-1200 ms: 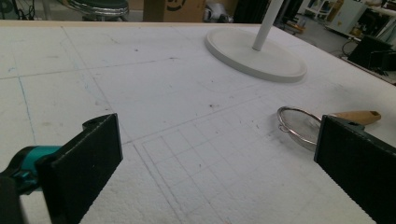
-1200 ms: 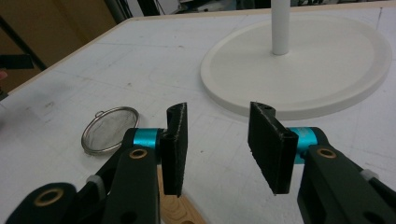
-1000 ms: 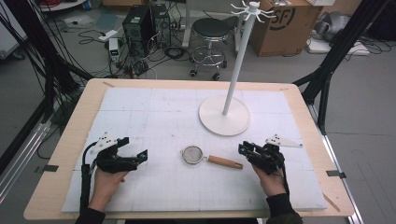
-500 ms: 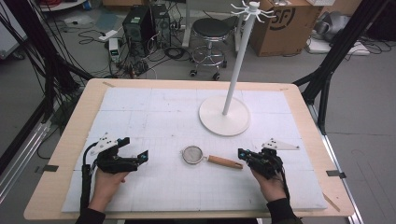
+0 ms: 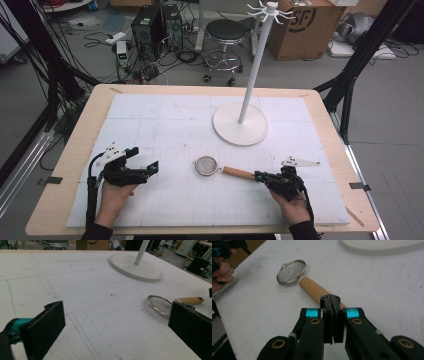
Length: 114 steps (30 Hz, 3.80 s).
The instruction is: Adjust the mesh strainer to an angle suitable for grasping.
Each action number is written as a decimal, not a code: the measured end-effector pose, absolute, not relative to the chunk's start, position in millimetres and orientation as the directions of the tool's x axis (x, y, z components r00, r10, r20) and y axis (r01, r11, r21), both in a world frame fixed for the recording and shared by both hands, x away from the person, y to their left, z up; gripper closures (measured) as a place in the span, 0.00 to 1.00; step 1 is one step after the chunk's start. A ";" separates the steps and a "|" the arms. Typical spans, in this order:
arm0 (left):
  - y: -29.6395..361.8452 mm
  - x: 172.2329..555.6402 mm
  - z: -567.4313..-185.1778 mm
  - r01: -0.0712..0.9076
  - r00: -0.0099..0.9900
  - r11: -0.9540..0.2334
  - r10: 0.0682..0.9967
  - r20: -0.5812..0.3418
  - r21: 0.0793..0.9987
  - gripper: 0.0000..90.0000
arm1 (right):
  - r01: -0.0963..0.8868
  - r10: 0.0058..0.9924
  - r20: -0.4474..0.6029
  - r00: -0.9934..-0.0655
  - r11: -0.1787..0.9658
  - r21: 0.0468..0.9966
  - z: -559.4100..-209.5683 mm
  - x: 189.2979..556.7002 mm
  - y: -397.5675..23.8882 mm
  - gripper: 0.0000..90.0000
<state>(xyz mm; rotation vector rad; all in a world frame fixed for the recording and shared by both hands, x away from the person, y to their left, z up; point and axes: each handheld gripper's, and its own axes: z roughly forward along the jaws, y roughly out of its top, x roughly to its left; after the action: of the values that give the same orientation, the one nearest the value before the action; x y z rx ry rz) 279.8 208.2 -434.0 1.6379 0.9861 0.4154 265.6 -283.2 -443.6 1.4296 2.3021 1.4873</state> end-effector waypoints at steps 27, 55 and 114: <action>208.0 279.6 -434.4 0.373 0.588 -0.029 0.780 -0.212 0.927 0.02 | 0.743 0.746 0.410 -0.524 0.166 0.648 -457.6 278.8 -279.1 1.00; 208.9 280.0 -434.3 0.370 0.585 -0.029 0.783 -0.209 0.928 0.02 | 0.761 0.753 0.437 -0.492 0.129 0.636 -458.8 318.3 -274.2 1.00; 208.2 282.8 -437.4 0.384 0.584 -0.034 0.783 -0.214 0.923 0.02 | 0.788 0.805 0.517 -0.290 -0.106 0.607 -460.5 386.4 -293.2 1.00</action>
<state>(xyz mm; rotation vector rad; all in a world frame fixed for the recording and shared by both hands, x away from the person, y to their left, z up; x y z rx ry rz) 282.8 208.2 -437.4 1.6451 0.9901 0.4257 386.4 -293.2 -460.5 1.8597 2.0881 1.3897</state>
